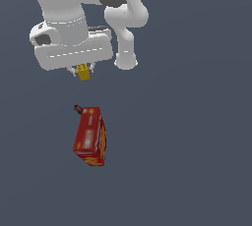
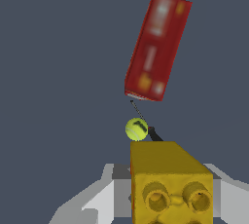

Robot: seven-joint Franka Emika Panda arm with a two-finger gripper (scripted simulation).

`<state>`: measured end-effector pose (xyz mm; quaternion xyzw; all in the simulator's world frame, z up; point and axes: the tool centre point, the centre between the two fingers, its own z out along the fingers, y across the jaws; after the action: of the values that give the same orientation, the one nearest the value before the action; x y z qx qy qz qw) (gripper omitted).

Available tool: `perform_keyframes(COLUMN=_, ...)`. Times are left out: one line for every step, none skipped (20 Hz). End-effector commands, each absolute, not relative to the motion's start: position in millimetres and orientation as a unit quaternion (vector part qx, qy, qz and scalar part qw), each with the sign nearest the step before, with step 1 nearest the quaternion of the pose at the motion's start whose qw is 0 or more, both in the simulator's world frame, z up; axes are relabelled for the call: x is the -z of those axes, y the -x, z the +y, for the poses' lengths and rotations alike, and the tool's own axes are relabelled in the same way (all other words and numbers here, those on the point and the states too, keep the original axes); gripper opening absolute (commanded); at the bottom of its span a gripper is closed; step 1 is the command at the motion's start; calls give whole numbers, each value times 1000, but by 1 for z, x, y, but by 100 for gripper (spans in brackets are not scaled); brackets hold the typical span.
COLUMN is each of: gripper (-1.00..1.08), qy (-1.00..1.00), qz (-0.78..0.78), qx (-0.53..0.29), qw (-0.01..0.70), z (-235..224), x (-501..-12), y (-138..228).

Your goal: Pick up a designated object from a clutter of objects.

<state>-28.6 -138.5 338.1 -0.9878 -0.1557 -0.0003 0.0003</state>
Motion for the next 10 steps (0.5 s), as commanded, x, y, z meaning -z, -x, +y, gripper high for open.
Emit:
perform_keyframes(gripper=-100, qy=988, qz=-156, qx=0, qw=0, z=-146, x=-348, y=24)
perform_keyframes(gripper=-100, qy=988, qz=-156, qx=0, qw=0, z=-149, x=-352, y=22)
perform_keyframes(gripper=-100, qy=988, qz=-156, qx=0, qw=0, z=-151, x=-354, y=21)
perform_keyframes(gripper=-100, qy=988, qz=-156, qx=0, qw=0, z=-153, x=-357, y=20)
perform_keyframes(gripper=-100, qy=988, qz=-156, qx=0, qw=0, z=-155, x=-359, y=18)
perform_keyframes(gripper=-100, qy=988, qz=-156, qx=0, qw=0, z=-157, x=-361, y=17)
perform_keyframes(gripper=-100, qy=988, qz=-156, qx=0, qw=0, z=-158, x=-362, y=17)
perform_keyframes(gripper=-100, qy=988, qz=-156, qx=0, qw=0, z=-159, x=-364, y=16)
perform_keyframes(gripper=-100, qy=988, qz=-156, qx=0, qw=0, z=-160, x=-365, y=15)
perform_keyframes(gripper=-100, qy=988, qz=-156, qx=0, qw=0, z=-160, x=-365, y=15)
